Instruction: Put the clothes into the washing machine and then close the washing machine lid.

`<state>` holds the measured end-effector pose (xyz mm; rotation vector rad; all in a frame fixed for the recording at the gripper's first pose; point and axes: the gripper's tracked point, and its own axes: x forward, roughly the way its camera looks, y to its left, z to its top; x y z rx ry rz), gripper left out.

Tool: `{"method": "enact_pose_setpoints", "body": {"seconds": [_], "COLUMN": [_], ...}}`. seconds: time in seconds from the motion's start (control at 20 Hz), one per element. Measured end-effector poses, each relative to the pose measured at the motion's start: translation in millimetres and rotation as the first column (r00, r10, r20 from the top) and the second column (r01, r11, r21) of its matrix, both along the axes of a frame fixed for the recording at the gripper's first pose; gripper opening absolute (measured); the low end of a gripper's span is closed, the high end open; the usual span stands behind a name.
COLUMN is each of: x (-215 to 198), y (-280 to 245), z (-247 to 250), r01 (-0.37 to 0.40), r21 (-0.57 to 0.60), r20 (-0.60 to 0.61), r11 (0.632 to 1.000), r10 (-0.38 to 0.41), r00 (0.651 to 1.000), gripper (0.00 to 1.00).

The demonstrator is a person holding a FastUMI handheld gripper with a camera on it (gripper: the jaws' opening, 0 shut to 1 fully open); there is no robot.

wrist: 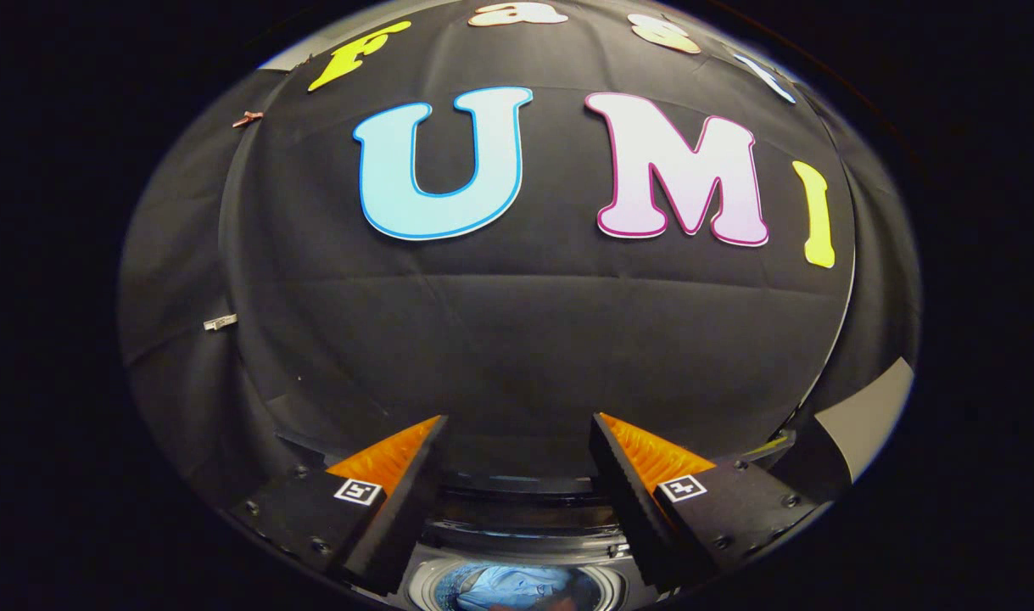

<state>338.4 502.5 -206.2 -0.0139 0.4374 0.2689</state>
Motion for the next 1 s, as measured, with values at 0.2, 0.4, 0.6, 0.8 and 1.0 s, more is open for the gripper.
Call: {"method": "enact_pose_setpoints", "body": {"seconds": [0.2,0.4,0.6,0.8,1.0], "x": [-36.2,-70.1,-97.0,-122.7,-139.8], "y": [-6.6,-14.0,-19.0,-22.4,-22.4], "z": [3.2,-0.2,-6.0,-27.9,-62.0], "r01": [-0.006,-0.002,0.011,0.004,-0.045], "r21": [0.005,0.01,0.004,-0.028,-0.084], "r20": [0.04,0.072,0.087,0.005,-0.075], "r11": [1.0,1.0,1.0,1.0,0.995], "r10": [0.005,0.002,-0.012,-0.003,0.039], "r00": [0.999,0.997,0.996,1.0,0.996], "gripper": [1.0,1.0,1.0,1.0,1.0]}}
